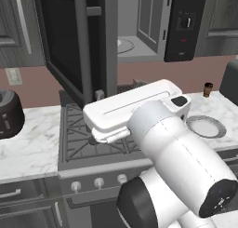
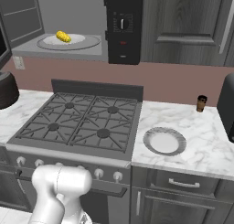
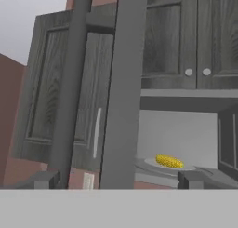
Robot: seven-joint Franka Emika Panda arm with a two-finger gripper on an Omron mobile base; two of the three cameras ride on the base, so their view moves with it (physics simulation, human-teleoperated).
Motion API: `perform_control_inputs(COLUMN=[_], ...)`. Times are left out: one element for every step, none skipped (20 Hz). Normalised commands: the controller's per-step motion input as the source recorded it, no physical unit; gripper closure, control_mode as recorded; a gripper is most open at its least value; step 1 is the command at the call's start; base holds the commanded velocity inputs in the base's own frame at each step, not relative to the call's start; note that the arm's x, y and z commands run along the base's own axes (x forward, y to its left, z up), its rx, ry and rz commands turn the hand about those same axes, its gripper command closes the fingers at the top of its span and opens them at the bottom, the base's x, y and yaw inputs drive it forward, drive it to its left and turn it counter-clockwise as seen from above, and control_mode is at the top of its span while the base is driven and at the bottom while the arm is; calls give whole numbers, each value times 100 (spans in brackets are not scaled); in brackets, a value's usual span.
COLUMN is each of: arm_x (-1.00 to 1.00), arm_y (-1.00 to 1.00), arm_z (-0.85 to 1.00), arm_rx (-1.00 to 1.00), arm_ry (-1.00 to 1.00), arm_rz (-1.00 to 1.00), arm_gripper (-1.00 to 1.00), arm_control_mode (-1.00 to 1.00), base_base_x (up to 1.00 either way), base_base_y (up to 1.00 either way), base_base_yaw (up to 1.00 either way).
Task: Pick the corn from the counter and place it in the microwave. Then turn on the microwave.
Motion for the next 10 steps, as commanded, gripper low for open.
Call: perform_control_inputs(arm_x=[-22, -19, -16, -15, -11, -10, -10, -9, -4, -1], arm_y=[26, 29, 27, 27, 27, 27, 26, 26, 26, 28], arm_z=[0, 0, 0, 0, 0, 0, 0, 0, 0, 0], arm_rx=[0, 0, 0, 0, 0, 0, 0, 0, 0, 0], arm_ry=[1, 0, 0, 0, 0, 0, 0, 0, 0, 0], arm_rz=[1, 0, 0, 0, 0, 0, 0, 0, 0, 0], arm_gripper=[-100, -100, -100, -100, -100, -100, -100, -100, -100, -100], arm_control_mode=[-100, -100, -100, -100, -100, -100, -100, -100, -100, -100], base_base_x=[0, 0, 0, 0, 0, 0, 0, 0, 0, 0], base_base_y=[0, 0, 0, 0, 0, 0, 0, 0, 0, 0], base_base_yaw=[0, 0, 0, 0, 0, 0, 0, 0, 0, 0])
